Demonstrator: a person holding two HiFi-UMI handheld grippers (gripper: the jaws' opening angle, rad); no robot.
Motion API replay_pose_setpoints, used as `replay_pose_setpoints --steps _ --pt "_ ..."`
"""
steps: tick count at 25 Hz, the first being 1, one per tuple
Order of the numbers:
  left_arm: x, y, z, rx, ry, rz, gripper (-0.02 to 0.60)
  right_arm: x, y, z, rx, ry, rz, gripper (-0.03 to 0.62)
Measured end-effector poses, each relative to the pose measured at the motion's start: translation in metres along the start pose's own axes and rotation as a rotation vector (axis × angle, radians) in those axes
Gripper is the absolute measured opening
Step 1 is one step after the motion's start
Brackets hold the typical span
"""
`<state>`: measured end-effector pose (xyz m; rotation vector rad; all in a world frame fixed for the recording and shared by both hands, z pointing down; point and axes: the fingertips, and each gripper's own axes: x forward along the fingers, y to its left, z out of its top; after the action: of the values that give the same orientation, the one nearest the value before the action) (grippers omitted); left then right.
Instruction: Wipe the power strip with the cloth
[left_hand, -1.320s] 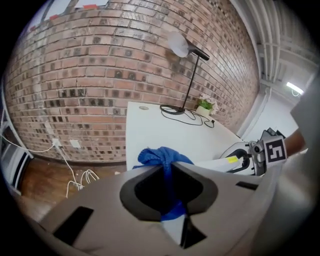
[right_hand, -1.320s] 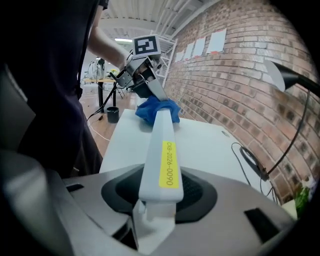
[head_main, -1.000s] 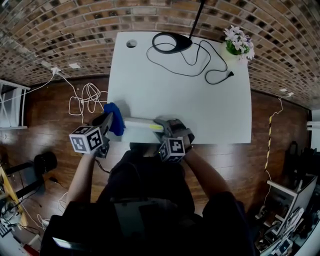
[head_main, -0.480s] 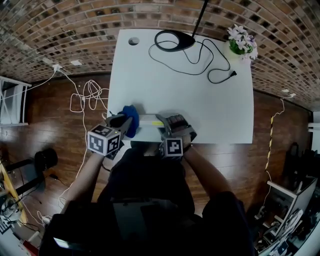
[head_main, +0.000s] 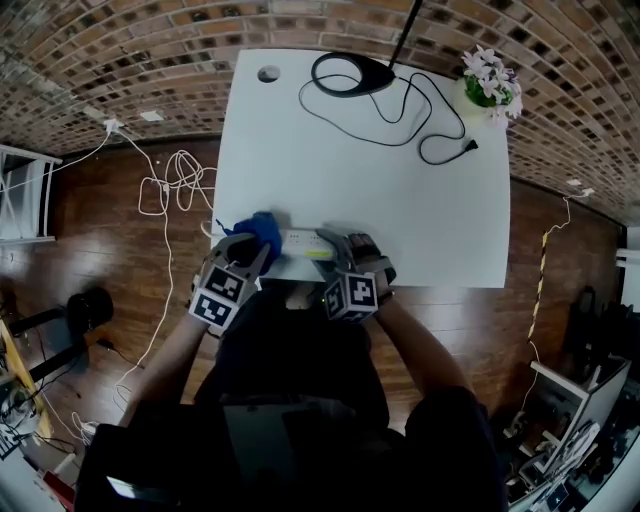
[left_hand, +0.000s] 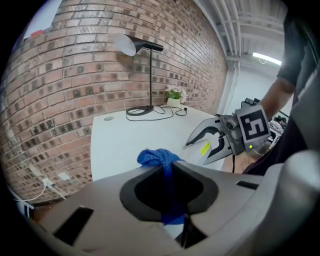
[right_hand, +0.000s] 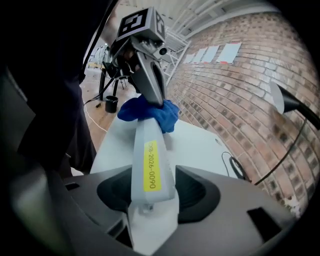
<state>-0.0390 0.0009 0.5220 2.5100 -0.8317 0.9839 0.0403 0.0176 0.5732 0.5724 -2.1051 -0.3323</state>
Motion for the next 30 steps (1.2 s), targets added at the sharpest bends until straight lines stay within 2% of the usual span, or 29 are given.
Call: replay_pose_setpoints --steps 3,7,11,17,20,24,27,30 --pt "0.000 -0.005 -0.005 0.067 0.015 0.019 0.064 -0.001 0.006 -0.006 0.093 -0.041 0.044 0.254" --pt "0.005 -0.013 -0.036 0.152 0.087 0.032 0.066 -0.010 0.003 -0.021 0.213 -0.025 0.118 0.316" --pt "0.007 -0.009 -0.034 0.071 0.075 0.013 0.065 -0.017 0.006 -0.032 0.247 -0.019 0.183 0.317" --pt "0.008 -0.008 -0.032 0.023 0.081 -0.054 0.066 -0.003 0.006 -0.012 0.290 -0.084 0.193 0.319" --pt "0.009 -0.008 -0.031 -0.011 0.089 -0.073 0.066 0.004 0.007 -0.010 0.289 -0.086 0.246 0.316" --pt "0.009 -0.010 -0.028 -0.003 0.091 -0.073 0.067 0.004 0.009 -0.013 0.339 -0.115 0.282 0.299" --pt "0.000 -0.002 -0.015 -0.095 0.029 -0.060 0.071 0.004 0.008 -0.014 0.347 -0.127 0.280 0.299" --pt "-0.012 0.015 -0.008 -0.154 -0.005 -0.002 0.075 0.005 0.008 -0.014 0.353 -0.138 0.284 0.298"
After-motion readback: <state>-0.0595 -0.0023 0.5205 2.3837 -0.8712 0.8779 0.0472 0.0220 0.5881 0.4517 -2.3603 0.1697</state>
